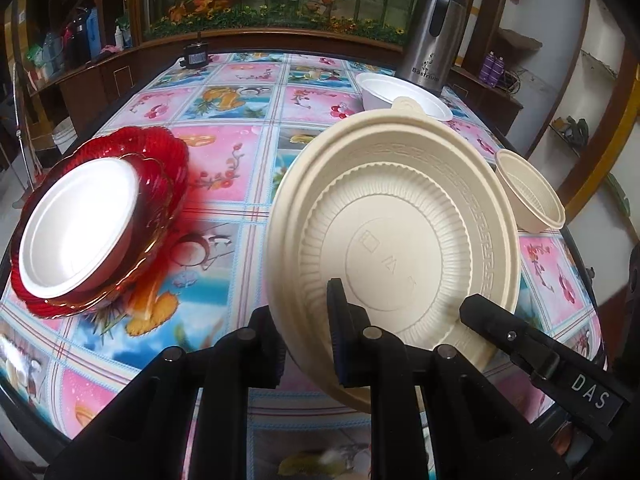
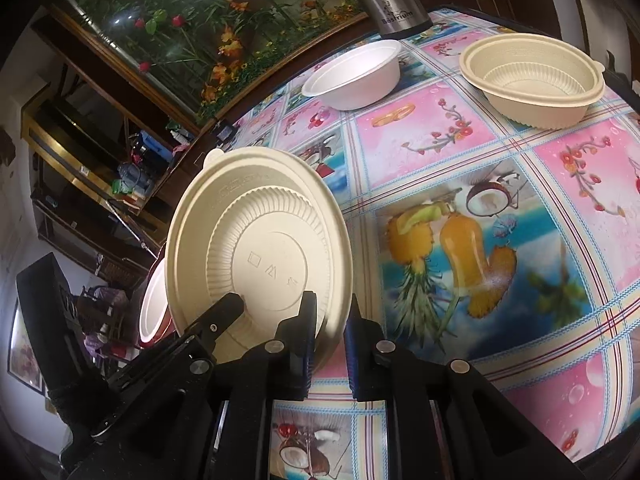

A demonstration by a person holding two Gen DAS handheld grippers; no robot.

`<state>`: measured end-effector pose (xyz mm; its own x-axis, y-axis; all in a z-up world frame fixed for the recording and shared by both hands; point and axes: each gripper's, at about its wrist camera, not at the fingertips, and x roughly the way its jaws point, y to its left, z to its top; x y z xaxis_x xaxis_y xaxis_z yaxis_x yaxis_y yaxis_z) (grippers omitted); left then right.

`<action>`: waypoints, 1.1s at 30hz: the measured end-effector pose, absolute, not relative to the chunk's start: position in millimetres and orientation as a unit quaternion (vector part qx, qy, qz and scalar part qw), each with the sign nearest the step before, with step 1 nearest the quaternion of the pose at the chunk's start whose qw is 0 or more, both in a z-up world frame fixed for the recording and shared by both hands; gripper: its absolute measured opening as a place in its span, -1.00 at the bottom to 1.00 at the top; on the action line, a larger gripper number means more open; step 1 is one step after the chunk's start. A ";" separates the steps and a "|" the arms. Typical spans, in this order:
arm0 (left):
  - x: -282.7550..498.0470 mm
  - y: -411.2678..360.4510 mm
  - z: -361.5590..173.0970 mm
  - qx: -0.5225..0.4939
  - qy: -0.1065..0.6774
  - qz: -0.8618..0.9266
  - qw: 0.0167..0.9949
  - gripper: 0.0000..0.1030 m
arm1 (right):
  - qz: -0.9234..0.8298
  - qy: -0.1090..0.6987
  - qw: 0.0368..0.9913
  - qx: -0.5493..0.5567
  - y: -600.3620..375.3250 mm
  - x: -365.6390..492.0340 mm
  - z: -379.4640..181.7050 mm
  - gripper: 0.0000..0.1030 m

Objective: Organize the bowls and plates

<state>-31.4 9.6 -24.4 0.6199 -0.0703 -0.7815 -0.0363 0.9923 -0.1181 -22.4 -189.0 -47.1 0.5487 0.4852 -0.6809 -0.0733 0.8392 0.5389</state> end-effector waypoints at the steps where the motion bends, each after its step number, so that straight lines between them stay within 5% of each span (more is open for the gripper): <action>1: -32.9 11.6 -23.9 -0.061 0.434 -0.008 0.899 -0.69 | 0.166 0.445 0.850 0.228 -187.0 -22.9 -46.3 -0.75; 33: -52.3 68.4 -17.1 -0.084 0.416 0.040 0.904 -0.69 | 0.227 0.453 0.844 0.174 -124.9 -23.5 -37.5 -0.74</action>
<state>-52.3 68.4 -17.1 0.6501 0.0025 -0.7599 -0.1425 0.9827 -0.1186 -23.5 -124.9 -37.5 0.4864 0.5412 -0.6859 -0.2268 0.8363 0.4991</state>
